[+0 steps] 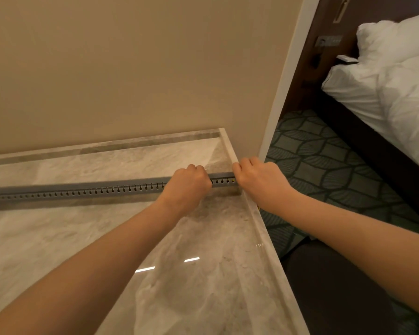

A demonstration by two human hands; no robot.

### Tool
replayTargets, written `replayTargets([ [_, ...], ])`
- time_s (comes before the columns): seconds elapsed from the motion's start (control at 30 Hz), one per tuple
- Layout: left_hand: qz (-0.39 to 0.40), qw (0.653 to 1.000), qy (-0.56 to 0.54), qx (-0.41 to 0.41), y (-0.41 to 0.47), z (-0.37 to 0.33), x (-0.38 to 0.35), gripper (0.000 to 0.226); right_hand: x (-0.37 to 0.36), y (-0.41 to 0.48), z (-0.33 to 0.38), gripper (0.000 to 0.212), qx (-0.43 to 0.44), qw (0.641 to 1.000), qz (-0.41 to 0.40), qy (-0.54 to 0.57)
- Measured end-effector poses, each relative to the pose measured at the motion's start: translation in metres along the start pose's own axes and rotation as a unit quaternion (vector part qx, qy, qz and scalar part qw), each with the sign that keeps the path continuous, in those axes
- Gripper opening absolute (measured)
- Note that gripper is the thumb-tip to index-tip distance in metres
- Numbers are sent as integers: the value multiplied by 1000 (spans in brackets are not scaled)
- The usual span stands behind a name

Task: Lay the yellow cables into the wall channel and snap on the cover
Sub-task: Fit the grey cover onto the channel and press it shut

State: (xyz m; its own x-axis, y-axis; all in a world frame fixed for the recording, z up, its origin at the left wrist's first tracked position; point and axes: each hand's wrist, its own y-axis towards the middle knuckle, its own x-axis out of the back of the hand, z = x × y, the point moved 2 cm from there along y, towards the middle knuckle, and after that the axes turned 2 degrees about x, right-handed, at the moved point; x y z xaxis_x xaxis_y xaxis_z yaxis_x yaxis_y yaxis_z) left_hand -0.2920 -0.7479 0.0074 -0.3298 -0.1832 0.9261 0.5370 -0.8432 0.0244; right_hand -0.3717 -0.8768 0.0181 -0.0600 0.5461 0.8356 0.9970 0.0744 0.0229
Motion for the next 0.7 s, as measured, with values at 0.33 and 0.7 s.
replayTargets([
  [0.33,36,999,-1,-28,5,5,4,20,-4,23,-9,18,-35,994,7,100],
  [0.7,58,997,-11,-46,6,7,8,18,-3,32,-20,10,24,993,10,114],
])
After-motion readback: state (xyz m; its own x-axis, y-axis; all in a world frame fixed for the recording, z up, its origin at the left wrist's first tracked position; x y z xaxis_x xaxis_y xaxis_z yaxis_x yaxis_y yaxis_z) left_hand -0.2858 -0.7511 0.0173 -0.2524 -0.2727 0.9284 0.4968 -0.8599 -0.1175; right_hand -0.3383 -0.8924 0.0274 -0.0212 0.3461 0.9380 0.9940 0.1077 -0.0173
